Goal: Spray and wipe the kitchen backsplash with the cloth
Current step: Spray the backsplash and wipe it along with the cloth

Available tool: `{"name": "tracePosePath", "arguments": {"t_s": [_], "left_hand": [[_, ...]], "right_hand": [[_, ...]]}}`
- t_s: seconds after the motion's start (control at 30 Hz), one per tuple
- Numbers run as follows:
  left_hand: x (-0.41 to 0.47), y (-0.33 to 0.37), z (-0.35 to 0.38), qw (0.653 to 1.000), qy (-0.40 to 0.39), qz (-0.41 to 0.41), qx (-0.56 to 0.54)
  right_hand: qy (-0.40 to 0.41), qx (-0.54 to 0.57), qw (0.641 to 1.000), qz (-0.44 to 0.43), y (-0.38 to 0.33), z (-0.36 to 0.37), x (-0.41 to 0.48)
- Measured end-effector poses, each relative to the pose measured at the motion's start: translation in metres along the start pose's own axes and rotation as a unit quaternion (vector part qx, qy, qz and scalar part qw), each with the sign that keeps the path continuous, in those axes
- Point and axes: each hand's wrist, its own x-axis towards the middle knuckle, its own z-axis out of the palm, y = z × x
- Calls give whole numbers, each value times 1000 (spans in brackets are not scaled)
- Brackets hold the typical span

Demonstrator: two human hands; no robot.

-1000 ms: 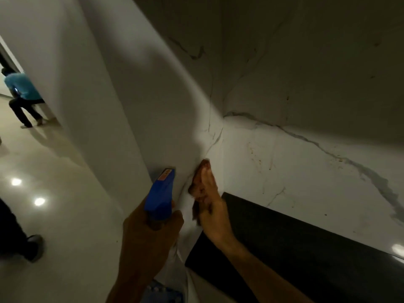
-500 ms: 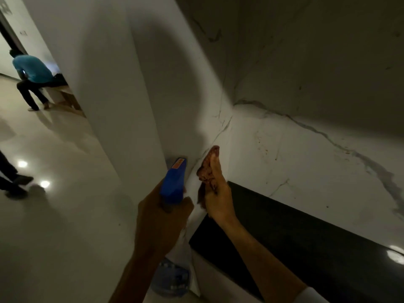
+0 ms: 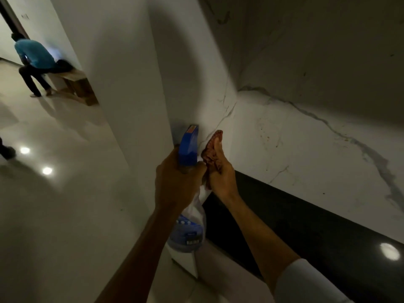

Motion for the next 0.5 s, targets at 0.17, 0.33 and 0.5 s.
{"name": "tracePosePath", "arguments": {"t_s": [0.17,0.33,0.5], "left_hand": [[-15,-28,-11,997,-53,-14,46],[-33,-53,-27,991,-100,-62,69],[-43,-71,-39,992,-77,-69,71]], "right_hand": [[-41,50,993,98,23,19,-39],[-19,50,998,18,7,30,-50],[-26,37,999,-21,11,35,-59]]}}
